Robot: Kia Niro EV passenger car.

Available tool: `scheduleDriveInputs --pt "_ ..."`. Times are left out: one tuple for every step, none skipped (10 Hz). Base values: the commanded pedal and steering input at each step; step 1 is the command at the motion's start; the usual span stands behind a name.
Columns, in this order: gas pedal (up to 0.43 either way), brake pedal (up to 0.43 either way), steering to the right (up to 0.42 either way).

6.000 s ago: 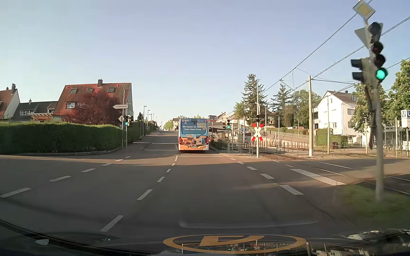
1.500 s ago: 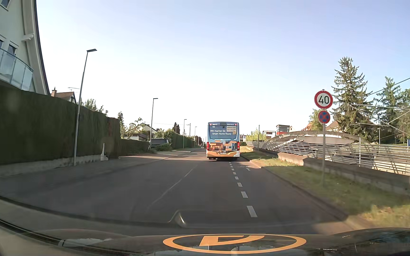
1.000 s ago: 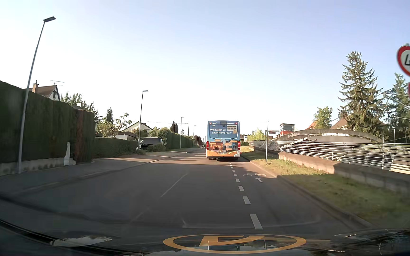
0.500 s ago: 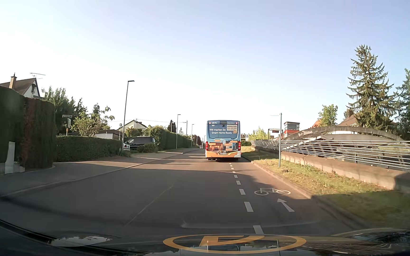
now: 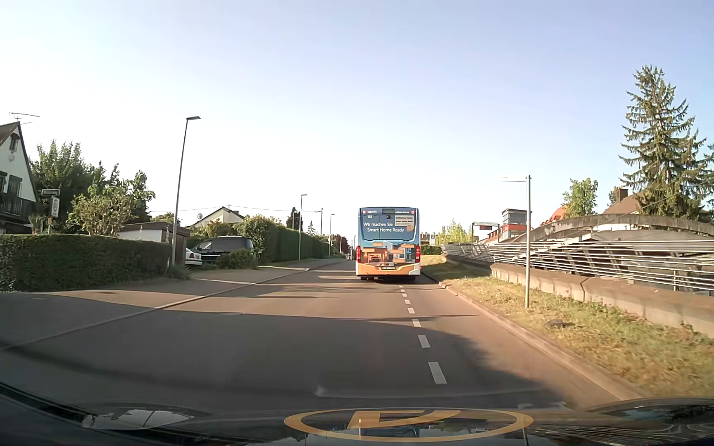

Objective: Follow the waypoints while adhering to traffic rules and regulations

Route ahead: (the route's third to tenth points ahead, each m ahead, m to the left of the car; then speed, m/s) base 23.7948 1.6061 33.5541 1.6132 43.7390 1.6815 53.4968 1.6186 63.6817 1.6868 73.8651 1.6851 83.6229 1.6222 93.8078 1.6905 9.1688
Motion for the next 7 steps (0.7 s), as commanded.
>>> scheduleDriveInputs --pt "0.169 0.0 -0.007" --pt "0.169 0.0 -0.007" --pt "0.169 0.0 -0.007" --pt "0.169 0.0 -0.007" --pt "0.169 0.0 -0.007" --pt "0.169 0.0 -0.006" --pt "0.169 0.0 -0.007"
